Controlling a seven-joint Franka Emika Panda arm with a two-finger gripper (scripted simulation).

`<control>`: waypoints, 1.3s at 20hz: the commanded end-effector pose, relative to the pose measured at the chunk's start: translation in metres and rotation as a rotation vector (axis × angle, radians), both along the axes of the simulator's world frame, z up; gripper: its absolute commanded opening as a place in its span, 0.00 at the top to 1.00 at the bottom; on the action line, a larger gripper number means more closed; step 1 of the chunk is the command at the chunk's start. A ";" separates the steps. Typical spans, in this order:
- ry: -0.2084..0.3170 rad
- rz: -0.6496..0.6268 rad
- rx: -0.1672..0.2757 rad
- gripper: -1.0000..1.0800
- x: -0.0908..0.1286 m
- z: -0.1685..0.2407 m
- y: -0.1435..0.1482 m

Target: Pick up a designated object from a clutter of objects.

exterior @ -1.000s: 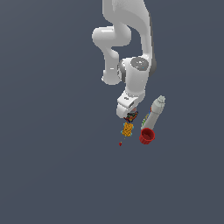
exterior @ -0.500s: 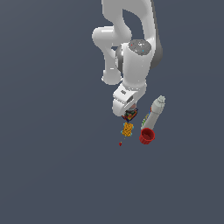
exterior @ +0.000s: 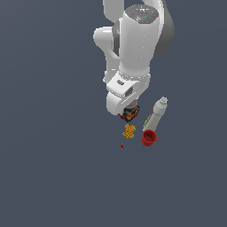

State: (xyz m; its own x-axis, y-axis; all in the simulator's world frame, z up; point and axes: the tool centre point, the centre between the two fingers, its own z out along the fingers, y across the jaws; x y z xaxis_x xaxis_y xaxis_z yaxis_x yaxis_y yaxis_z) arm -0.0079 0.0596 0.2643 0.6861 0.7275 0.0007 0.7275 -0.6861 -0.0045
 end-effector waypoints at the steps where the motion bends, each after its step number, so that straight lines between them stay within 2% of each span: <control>1: -0.002 0.000 -0.001 1.00 0.012 0.021 -0.006; 14: -0.003 -0.001 -0.003 1.00 0.064 0.099 -0.028; 26: -0.003 -0.001 -0.004 1.00 0.083 0.126 -0.034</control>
State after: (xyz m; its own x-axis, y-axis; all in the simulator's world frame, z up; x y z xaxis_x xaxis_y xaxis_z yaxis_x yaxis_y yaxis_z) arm 0.0731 0.0255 0.3863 0.6871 0.7265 -0.0027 0.7265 -0.6871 -0.0026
